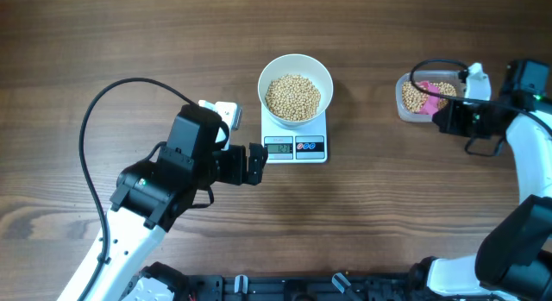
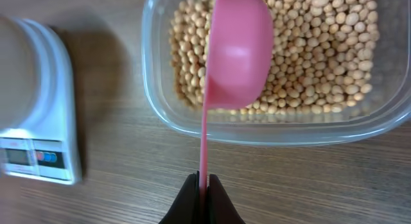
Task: Scoop item into bowl and weigh 150g on scale
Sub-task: 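Scoop a small amount of soybeans and lift the scoop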
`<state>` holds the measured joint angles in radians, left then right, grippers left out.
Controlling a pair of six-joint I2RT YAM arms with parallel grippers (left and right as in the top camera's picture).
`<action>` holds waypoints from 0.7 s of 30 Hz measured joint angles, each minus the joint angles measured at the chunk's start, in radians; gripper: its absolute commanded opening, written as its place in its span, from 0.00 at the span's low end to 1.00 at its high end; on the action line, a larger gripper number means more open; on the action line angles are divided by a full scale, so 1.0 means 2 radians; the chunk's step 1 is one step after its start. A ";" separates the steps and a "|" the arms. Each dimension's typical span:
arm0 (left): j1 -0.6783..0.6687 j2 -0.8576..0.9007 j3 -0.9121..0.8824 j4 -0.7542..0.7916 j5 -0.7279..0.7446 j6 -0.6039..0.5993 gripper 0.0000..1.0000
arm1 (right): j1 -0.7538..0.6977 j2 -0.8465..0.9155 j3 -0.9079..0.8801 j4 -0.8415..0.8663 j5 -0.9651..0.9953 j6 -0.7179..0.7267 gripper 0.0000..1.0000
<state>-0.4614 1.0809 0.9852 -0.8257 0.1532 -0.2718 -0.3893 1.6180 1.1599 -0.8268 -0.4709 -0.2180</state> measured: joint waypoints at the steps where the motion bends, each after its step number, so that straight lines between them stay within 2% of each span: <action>1: 0.000 0.000 0.000 0.000 0.000 0.000 1.00 | -0.016 0.000 0.000 0.000 -0.023 0.000 0.04; 15: 0.000 0.000 0.000 0.000 0.000 0.000 1.00 | -0.139 0.000 0.000 -0.031 -0.219 0.008 0.04; 21: 0.000 0.000 0.000 0.000 0.000 0.000 1.00 | -0.164 0.000 0.000 -0.050 -0.271 0.061 0.04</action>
<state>-0.4614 1.0809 0.9852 -0.8257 0.1535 -0.2718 -0.7170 1.6180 1.1599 -0.9276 -1.0138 -0.0963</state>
